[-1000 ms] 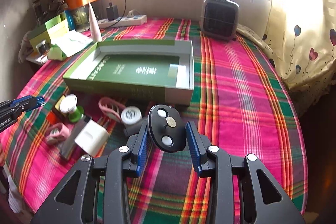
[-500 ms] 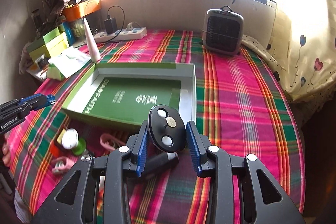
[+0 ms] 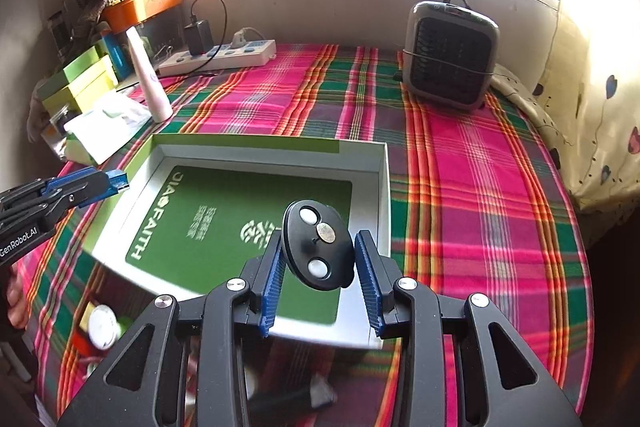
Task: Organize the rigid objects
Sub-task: 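Carry both items into the green box and open both grippers to release them, then withdraw both open grippers from the green box back over the items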
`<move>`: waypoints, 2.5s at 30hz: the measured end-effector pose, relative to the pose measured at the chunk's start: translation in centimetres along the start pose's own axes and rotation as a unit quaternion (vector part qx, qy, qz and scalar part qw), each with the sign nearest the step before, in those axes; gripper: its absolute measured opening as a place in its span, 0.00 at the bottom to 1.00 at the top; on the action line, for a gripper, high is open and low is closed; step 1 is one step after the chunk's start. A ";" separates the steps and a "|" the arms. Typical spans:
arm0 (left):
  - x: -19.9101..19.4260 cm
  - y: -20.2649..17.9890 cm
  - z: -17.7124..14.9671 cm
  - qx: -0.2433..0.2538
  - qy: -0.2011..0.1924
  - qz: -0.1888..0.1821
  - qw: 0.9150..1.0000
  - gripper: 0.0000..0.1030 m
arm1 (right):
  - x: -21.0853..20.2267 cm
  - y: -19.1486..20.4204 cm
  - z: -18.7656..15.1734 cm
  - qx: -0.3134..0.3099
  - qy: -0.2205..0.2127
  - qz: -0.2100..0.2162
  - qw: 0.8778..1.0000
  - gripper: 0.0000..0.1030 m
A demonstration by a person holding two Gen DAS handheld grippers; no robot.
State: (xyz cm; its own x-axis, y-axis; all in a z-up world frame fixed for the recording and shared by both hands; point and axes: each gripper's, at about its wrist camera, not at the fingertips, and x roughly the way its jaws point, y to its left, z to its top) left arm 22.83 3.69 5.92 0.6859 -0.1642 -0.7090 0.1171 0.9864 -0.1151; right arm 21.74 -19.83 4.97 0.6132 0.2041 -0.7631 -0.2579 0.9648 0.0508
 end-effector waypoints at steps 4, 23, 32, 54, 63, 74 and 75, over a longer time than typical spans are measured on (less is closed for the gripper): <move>1.5 -0.5 0.8 0.008 0.006 0.002 1.000 0.20 | 1.1 0.0 0.9 -0.005 0.005 0.004 1.000 0.35; 5.9 -1.3 1.2 0.025 0.036 0.012 0.999 0.20 | 5.8 0.1 2.5 -0.025 0.043 -0.004 0.999 0.35; 6.5 -1.3 1.0 0.025 0.048 0.015 0.998 0.20 | 6.2 0.4 2.5 -0.029 0.046 -0.010 0.998 0.35; 6.5 -1.5 0.9 0.029 0.051 0.009 0.998 0.32 | 5.9 0.6 2.3 -0.019 0.035 0.001 0.999 0.51; 4.9 -1.4 0.7 0.021 0.040 0.013 0.999 0.40 | 4.9 0.7 1.9 -0.010 0.028 0.011 1.000 0.55; 1.4 -2.2 -0.1 0.026 0.020 0.010 0.999 0.43 | 2.0 1.4 1.1 -0.001 0.004 0.018 1.000 0.55; 1.2 -2.2 -0.2 0.026 0.019 0.010 0.999 0.43 | 1.7 1.4 1.0 0.001 0.002 0.018 1.000 0.55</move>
State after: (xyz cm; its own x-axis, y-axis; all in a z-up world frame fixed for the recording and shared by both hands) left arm 23.26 1.31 5.24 0.6609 -0.1427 -0.7368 0.1405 0.9879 -0.0653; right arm 23.14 -17.97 4.37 0.6007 0.2387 -0.7630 -0.2791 0.9570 0.0796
